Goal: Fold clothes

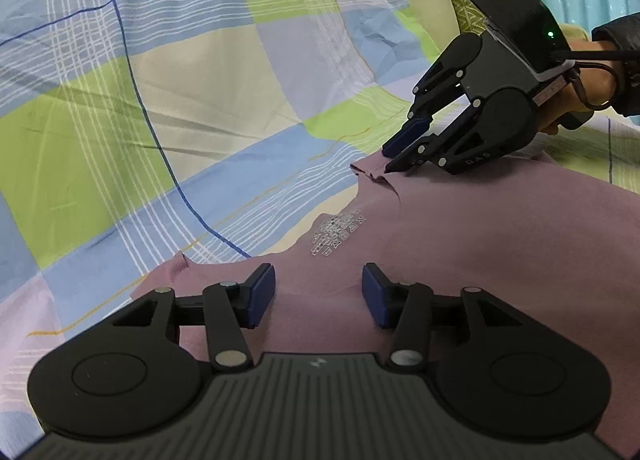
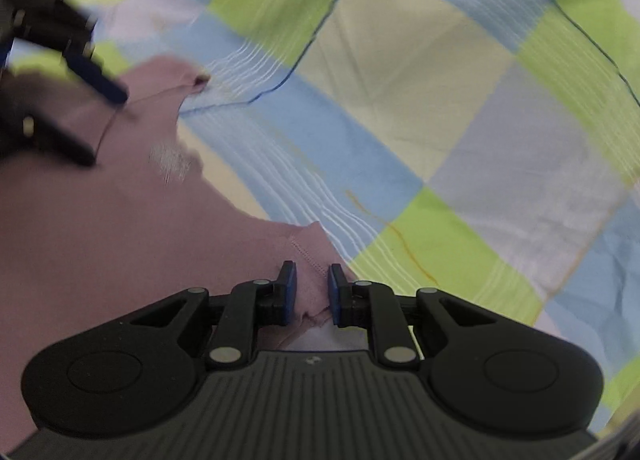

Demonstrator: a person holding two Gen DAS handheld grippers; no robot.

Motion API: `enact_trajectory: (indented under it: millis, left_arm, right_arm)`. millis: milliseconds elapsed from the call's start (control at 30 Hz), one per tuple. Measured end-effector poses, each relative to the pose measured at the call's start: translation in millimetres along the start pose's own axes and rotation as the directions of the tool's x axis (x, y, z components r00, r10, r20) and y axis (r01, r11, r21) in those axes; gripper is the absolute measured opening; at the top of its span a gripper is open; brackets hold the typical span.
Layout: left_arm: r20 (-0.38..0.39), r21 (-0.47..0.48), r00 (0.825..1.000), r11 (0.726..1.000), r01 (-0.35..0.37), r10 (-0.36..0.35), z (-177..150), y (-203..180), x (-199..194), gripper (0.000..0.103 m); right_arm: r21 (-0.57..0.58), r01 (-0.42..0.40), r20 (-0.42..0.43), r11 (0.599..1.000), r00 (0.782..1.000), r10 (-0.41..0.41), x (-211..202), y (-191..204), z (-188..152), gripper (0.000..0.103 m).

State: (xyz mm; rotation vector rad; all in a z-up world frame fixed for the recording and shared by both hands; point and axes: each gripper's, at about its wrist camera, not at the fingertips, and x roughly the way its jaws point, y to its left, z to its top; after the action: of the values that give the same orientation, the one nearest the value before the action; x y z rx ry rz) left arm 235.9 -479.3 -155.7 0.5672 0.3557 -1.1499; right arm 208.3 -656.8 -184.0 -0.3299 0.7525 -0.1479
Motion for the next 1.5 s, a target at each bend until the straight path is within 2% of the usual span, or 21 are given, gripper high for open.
enact_trajectory:
  millis: [100, 200, 300, 400, 533, 633, 733, 767, 800, 833, 933, 1033, 1133, 1267, 1333, 1400, 1500]
  left_arm:
    - [0.003, -0.005, 1.000, 1.000, -0.002, 0.002, -1, 1, 1, 0.056]
    - [0.004, -0.007, 1.000, 1.000, -0.006, 0.006, -2, 0, 1, 0.058]
    - [0.002, -0.007, 1.000, 1.000, -0.008, 0.008, -2, 0, 2, 0.058]
    - [0.002, -0.006, 1.000, 1.000, -0.011, 0.011, -2, -1, 2, 0.058]
    - [-0.002, -0.007, 1.000, 1.000, -0.011, 0.011, -2, -1, 4, 0.060]
    - [-0.006, -0.003, 1.000, 1.000, -0.017, 0.017, -1, -2, 5, 0.062]
    - [-0.005, -0.001, 1.000, 1.000, -0.019, 0.019, -1, -2, 5, 0.062]
    - [-0.006, -0.006, 1.000, 1.000, -0.016, 0.016, -1, -1, 5, 0.062]
    - [-0.006, -0.009, 1.000, 1.000, -0.014, 0.014, -1, 0, 5, 0.062]
    - [-0.005, -0.010, 1.000, 1.000, -0.013, 0.013, -1, 0, 5, 0.062]
    - [0.000, -0.012, 1.000, 1.000, -0.013, 0.013, -1, 0, 4, 0.062]
    - [0.000, -0.015, 1.000, 1.000, -0.011, 0.011, -2, 1, 5, 0.064]
    - [-0.002, -0.026, 1.000, 1.000, -0.006, 0.006, -3, 3, 7, 0.066]
    - [-0.005, -0.035, 1.000, 0.999, -0.006, 0.006, -4, 4, 7, 0.067]
    - [0.000, -0.032, 1.000, 0.999, -0.008, 0.008, -3, 4, 6, 0.067]
    - [0.012, -0.026, 1.000, 1.000, -0.001, 0.002, -2, 5, 3, 0.069]
    - [0.033, -0.014, 0.999, 1.000, -0.016, 0.016, 0, 11, -1, 0.070]
  right_arm:
    - [0.029, -0.004, 0.002, 1.000, 1.000, 0.003, 3, -9, 2, 0.019]
    - [0.117, -0.034, -0.004, 0.993, 0.999, 0.035, 7, -21, 0, 0.019]
    - [0.107, 0.006, -0.019, 0.994, 1.000, -0.004, 10, -23, -7, 0.018]
    - [0.141, 0.006, -0.018, 0.990, 1.000, -0.003, 11, -29, -11, 0.019]
    - [0.027, -0.045, -0.035, 0.999, 0.998, 0.046, 7, -11, -10, 0.018]
    - [-0.057, -0.039, -0.060, 0.998, 0.998, 0.036, 4, 0, -7, 0.018]
    - [-0.087, -0.029, -0.074, 0.996, 0.997, 0.022, 9, 3, -4, 0.018]
    - [-0.094, -0.013, -0.075, 0.995, 0.997, 0.006, 11, 5, -3, 0.014]
    - [-0.101, 0.002, -0.075, 0.995, 0.997, -0.010, 13, 6, -3, 0.001]
    - [-0.098, 0.020, -0.066, 0.995, 0.997, -0.027, 14, 7, -2, 0.000]
    - [-0.061, 0.059, -0.020, 0.996, 0.998, -0.061, 13, 3, -1, 0.000]
    - [0.109, 0.084, 0.040, 0.991, 0.995, -0.089, 13, -26, 1, 0.000]
    - [0.222, 0.068, 0.041, 0.973, 0.996, -0.079, 24, -49, 0, 0.000]
    - [0.253, 0.043, -0.001, 0.966, 0.999, -0.044, 38, -54, -6, 0.001]
    - [0.295, 0.054, 0.054, 0.954, 0.996, -0.073, 26, -55, -10, 0.001]
    - [0.315, 0.050, 0.101, 0.948, 0.991, -0.086, 12, -56, -12, 0.010]
    - [0.261, 0.014, 0.125, 0.965, 0.991, -0.048, 0, -55, -12, 0.013]
